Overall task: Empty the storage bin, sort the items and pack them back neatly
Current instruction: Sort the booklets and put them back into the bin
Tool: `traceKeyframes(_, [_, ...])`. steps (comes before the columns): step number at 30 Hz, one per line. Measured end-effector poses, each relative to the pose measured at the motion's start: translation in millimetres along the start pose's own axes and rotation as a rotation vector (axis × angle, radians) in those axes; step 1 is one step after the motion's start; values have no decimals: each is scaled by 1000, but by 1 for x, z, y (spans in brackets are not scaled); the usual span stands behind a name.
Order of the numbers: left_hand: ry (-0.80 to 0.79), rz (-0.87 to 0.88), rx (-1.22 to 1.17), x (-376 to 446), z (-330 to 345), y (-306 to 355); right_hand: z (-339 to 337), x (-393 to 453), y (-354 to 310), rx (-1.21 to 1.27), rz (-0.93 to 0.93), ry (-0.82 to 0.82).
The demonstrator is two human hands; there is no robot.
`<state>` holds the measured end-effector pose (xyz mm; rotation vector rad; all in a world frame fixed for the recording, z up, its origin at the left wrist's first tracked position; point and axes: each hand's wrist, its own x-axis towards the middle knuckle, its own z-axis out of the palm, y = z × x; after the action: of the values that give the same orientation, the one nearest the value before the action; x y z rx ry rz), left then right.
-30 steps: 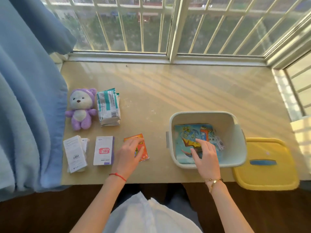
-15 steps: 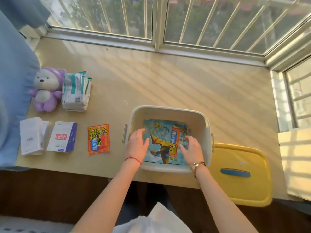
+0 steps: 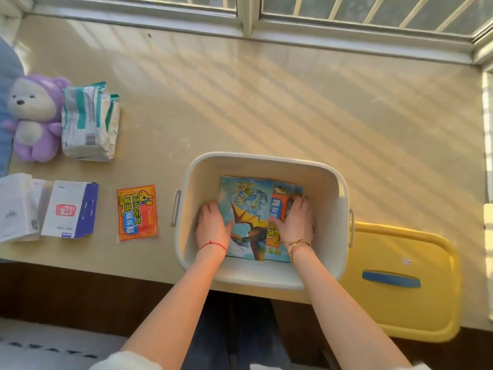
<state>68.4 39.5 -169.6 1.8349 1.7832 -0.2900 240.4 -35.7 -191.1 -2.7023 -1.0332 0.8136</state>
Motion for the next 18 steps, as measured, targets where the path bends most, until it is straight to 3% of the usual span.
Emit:
traceKeyframes(11, [-13,-27,-15,6,3,7,-13,11,8,366,134,-55])
traceKeyframes(18, [-39,-72,-230,9,1,2,-17,4,7,346,168,0])
